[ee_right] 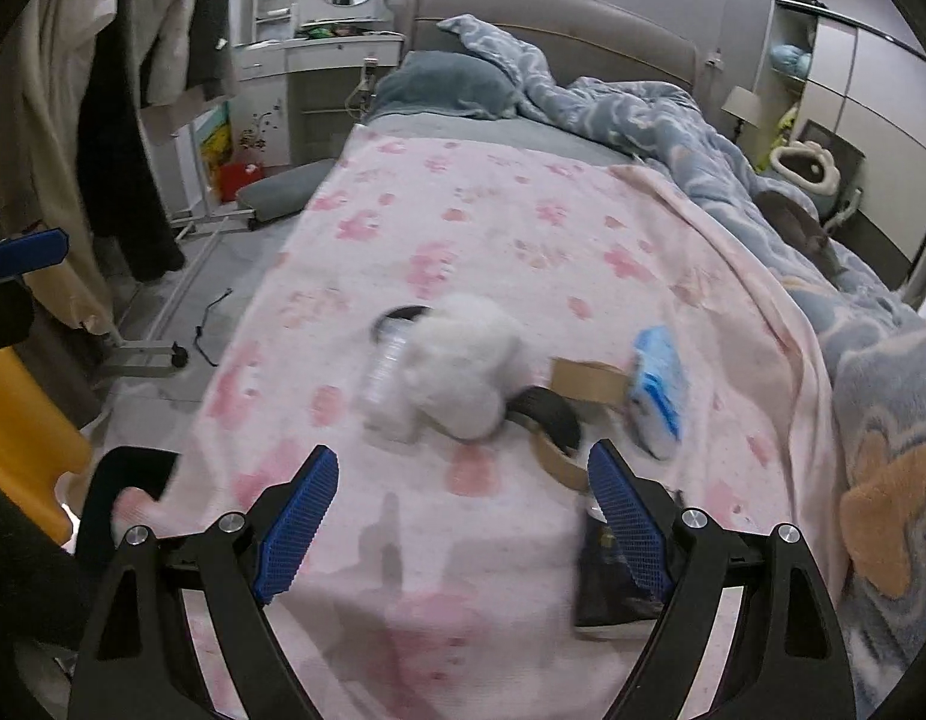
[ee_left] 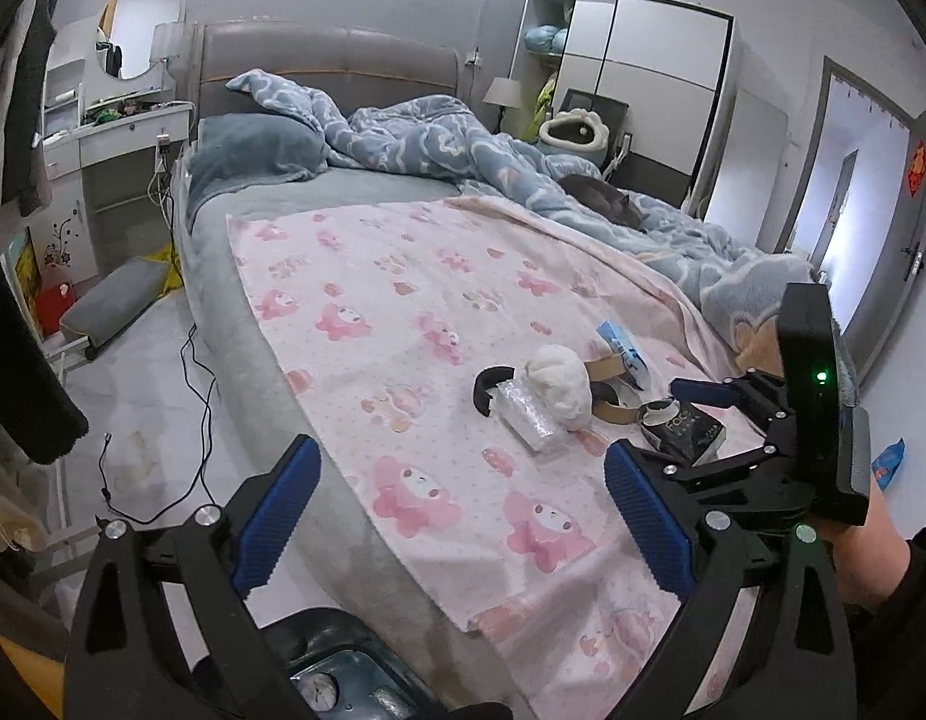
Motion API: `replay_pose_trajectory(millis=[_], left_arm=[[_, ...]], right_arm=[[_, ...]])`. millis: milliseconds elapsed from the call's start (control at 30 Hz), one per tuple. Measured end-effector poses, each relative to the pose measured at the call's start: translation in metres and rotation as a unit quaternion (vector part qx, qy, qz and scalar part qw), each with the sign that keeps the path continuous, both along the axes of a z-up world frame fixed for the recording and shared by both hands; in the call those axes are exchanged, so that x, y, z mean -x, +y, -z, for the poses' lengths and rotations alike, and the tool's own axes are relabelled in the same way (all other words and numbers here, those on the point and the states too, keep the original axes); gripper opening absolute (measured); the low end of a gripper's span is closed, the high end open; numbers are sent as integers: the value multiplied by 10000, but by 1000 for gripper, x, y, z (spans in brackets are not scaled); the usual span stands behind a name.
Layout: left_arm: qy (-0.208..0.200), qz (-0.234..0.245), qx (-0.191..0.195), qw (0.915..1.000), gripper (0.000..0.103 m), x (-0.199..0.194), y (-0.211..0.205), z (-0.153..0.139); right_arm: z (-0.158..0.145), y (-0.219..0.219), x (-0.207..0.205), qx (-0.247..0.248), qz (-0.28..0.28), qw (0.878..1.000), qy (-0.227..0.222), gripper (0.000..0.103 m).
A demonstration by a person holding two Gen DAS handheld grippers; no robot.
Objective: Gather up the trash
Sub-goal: 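Grasp the black Face tissue pack with the right tool while the left tool grasps another tissue ball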
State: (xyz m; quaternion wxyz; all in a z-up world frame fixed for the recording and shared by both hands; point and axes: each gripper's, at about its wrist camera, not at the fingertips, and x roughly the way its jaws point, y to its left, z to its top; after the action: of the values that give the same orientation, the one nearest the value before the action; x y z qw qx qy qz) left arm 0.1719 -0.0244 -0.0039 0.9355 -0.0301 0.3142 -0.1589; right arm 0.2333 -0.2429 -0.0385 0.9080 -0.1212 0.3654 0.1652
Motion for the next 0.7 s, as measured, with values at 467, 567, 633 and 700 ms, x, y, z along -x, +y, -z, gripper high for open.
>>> replay_pose_trajectory(millis=[467,567,633,700], left_arm=[[101,199,-176,9996,97,-38,-44,18],[69,197,-148,9997,97,-46,-50,19],[46,135,-126,9998,97,-51,-54,19],[53,102,-138,9998,97,-56,-57,20]], right_arm=[[19,-55,-11,-199,449,9988,79,86],[24,-66,-13,-303,539,9980,130,86],[27,-70,-14,-309,578,9977,168,86],[30,-72,-15,-333,592,9975,209,86]])
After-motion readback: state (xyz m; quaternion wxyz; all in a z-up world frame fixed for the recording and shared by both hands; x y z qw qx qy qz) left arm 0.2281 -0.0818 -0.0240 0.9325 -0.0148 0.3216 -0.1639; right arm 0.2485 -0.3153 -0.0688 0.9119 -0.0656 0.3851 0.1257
